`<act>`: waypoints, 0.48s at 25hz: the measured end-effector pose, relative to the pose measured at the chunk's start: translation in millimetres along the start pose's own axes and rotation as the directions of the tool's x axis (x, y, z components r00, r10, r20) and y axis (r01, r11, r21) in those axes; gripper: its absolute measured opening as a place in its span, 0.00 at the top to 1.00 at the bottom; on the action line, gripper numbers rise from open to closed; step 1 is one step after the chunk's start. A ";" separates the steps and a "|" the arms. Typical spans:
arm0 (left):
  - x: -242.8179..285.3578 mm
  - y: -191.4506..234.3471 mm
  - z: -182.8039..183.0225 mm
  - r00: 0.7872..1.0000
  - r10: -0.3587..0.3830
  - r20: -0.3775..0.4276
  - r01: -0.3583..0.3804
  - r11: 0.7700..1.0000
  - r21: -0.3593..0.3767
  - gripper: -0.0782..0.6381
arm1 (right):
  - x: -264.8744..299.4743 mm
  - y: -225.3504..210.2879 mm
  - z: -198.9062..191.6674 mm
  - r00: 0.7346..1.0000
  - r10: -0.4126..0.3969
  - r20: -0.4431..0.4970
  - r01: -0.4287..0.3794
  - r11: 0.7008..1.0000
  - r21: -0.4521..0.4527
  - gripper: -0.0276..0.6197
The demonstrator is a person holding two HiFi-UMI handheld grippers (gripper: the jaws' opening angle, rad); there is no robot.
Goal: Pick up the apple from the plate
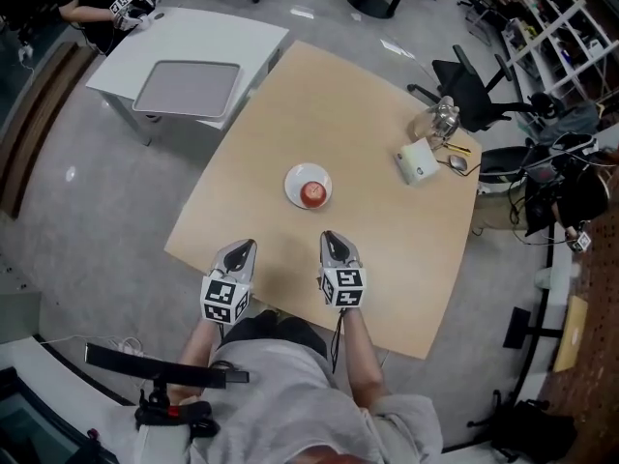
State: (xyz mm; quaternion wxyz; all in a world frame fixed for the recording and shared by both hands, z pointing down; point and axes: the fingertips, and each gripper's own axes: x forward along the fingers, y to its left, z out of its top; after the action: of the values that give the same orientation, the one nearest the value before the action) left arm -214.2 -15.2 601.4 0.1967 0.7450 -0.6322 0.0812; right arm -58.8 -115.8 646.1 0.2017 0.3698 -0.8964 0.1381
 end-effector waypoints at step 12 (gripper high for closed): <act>-6.0 16.6 -7.4 0.998 0.058 -0.022 -0.058 0.998 -0.032 0.87 | 57.7 -12.6 6.4 0.997 0.025 -0.072 -0.032 0.995 -0.094 0.75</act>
State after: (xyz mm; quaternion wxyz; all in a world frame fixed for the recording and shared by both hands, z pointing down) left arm -230.6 -8.9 609.1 0.2131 0.7220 -0.6528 0.0845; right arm -88.7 -162.0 668.5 0.2486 0.3420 -0.8994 0.1112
